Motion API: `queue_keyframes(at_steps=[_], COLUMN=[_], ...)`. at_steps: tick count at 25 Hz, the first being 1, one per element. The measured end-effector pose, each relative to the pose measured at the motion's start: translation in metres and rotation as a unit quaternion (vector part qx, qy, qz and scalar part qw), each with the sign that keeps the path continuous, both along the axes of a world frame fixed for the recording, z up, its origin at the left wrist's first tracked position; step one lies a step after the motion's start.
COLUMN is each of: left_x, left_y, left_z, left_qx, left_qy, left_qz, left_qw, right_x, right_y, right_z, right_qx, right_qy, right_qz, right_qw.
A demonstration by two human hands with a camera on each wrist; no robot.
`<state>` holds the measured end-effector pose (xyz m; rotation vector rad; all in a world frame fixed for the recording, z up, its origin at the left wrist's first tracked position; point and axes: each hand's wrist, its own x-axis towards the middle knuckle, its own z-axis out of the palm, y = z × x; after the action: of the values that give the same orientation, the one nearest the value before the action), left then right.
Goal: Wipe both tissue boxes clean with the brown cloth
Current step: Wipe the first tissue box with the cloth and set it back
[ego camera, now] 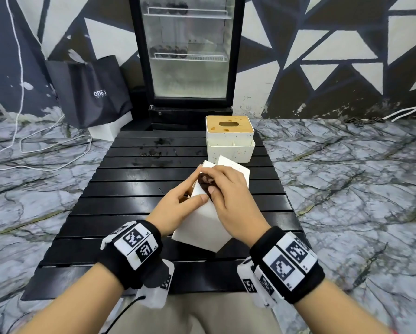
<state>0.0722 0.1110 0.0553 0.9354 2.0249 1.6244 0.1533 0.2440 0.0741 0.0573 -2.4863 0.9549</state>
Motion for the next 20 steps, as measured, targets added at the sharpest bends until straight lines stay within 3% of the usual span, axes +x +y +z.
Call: queue_keyframes(at_steps=[6, 15, 20], left_x=[0.004, 0.006, 0.006], left_y=[-0.003, -0.011, -0.014], left_z=[0.005, 0.011, 0.010], left_qx=[0.034, 0.004, 0.000], left_qy=[-0.002, 0.019, 0.012], left_qz=[0.001, -0.013, -0.009], left_qw=[0.999, 1.000, 1.000], right_x=[0.003, 0.022, 0.013], right_y=[0.006, 0.006, 0.025], right_z=[0.005, -0.022, -0.022], right_qx=[-0.008, 0.012, -0.009], right_qy=[-0.005, 0.089, 0.066], right_qz=[0.022, 0.006, -0.034], right_qw=[1.000, 0.996, 0.997])
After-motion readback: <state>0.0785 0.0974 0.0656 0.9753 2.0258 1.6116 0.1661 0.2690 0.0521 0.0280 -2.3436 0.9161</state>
